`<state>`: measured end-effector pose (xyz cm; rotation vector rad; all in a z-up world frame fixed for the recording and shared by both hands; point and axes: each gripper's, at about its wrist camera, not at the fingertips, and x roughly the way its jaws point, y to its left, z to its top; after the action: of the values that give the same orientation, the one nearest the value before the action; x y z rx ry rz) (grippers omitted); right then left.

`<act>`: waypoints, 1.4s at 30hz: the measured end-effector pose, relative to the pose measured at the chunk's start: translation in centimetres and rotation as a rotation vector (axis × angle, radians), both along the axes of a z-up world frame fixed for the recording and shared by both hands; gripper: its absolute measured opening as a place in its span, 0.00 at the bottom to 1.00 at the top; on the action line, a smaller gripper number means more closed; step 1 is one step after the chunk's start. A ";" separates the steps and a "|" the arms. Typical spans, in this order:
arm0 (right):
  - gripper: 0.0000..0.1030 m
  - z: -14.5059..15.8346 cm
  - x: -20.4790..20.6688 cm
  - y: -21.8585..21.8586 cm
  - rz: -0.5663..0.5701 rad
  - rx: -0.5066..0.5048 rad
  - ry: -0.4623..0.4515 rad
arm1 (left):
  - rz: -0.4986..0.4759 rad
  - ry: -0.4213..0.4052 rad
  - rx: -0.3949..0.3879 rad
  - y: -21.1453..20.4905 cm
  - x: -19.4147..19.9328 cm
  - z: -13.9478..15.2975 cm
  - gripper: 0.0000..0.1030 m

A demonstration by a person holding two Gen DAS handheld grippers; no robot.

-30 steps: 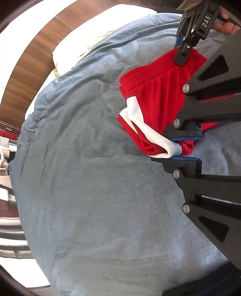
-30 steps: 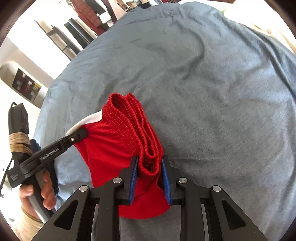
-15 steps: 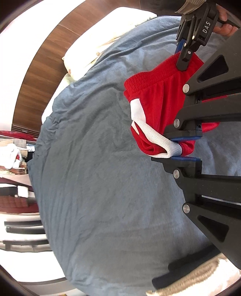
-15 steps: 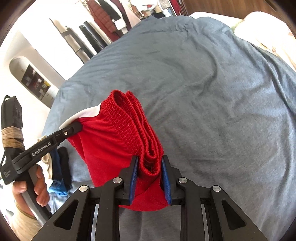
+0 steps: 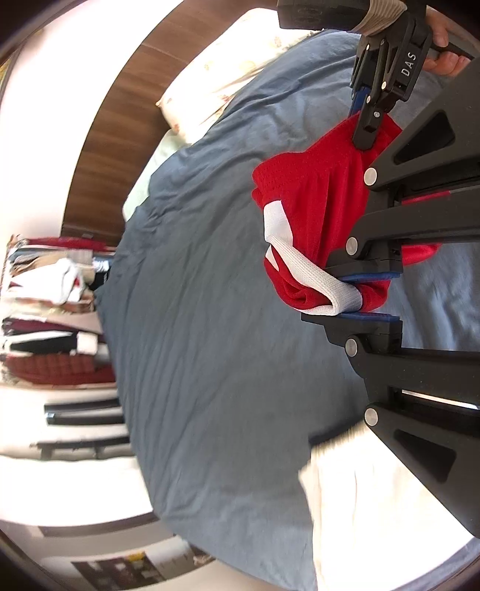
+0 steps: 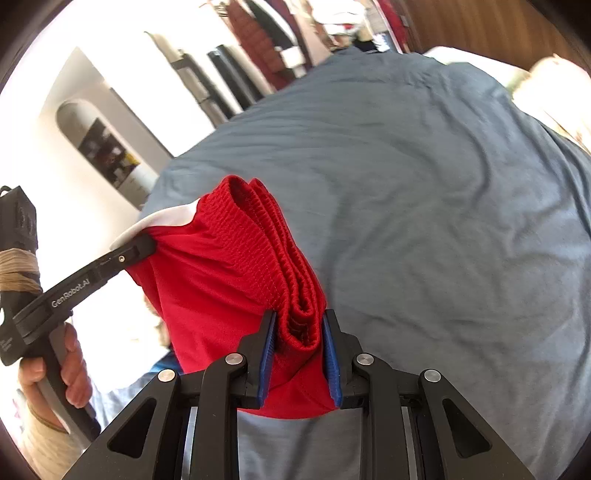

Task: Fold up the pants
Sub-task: 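Lift the folded red shorts with both tools and carry them to the clothes pile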

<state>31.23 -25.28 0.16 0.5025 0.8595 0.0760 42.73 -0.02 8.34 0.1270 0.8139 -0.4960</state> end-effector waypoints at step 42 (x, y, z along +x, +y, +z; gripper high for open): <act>0.36 -1.9 9.9 25.1 0.208 0.118 0.086 | 0.159 0.102 0.365 23.1 10.3 -1.7 0.53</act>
<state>41.13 -0.21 -1.71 0.5277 0.9936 0.2990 53.02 23.04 6.67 0.3729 1.0008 -0.2015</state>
